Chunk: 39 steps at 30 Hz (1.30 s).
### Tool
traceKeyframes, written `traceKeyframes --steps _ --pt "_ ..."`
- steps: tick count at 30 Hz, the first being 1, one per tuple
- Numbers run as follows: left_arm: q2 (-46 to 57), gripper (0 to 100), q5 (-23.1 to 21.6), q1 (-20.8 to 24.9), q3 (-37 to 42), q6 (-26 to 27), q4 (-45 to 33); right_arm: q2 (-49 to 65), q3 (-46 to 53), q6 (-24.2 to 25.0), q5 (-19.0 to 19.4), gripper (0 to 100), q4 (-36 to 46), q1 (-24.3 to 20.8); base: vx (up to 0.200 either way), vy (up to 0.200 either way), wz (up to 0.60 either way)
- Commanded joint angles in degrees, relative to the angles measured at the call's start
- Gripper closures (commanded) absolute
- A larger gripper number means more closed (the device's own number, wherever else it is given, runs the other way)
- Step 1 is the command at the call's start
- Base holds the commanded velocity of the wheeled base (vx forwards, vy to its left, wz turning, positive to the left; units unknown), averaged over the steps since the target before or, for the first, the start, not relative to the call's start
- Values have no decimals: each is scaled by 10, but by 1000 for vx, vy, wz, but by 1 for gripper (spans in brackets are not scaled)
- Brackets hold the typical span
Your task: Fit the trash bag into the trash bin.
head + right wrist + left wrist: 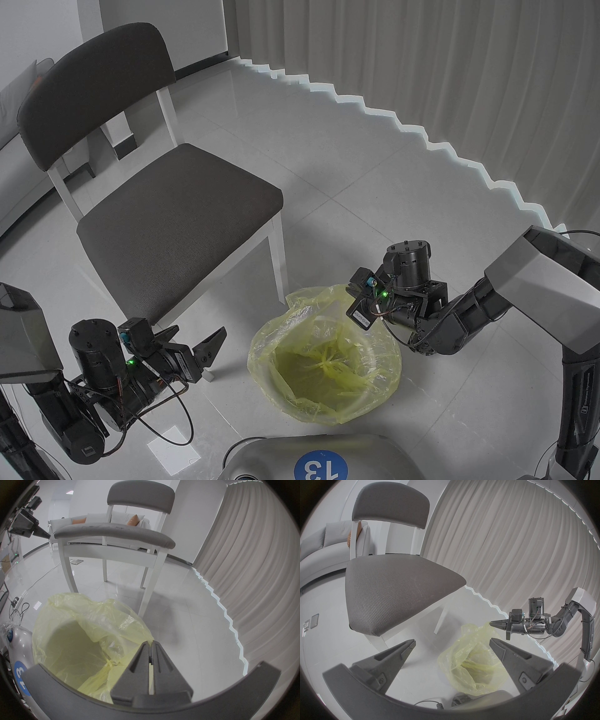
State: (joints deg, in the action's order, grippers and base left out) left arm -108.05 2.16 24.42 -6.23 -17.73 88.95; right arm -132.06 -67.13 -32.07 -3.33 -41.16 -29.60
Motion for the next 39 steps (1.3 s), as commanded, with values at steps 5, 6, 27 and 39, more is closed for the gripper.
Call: traceKeyframes --steps 5,6,27,39 --pt "-1 0 0 -2 0 -1 7 -8 -17 0 0 100 1 1 0 0 0" --pt "-1 0 0 -2 0 -1 7 -9 -17 0 0 100 1 1 0 0 0" --pt "3 0 0 -3 -1 0 7 -29 -38 2 -1 100 -2 8 0 0 0" --pt "105 0 -51 -100 22 -4 7 -32 -39 1 -2 100 -4 14 0 0 0"
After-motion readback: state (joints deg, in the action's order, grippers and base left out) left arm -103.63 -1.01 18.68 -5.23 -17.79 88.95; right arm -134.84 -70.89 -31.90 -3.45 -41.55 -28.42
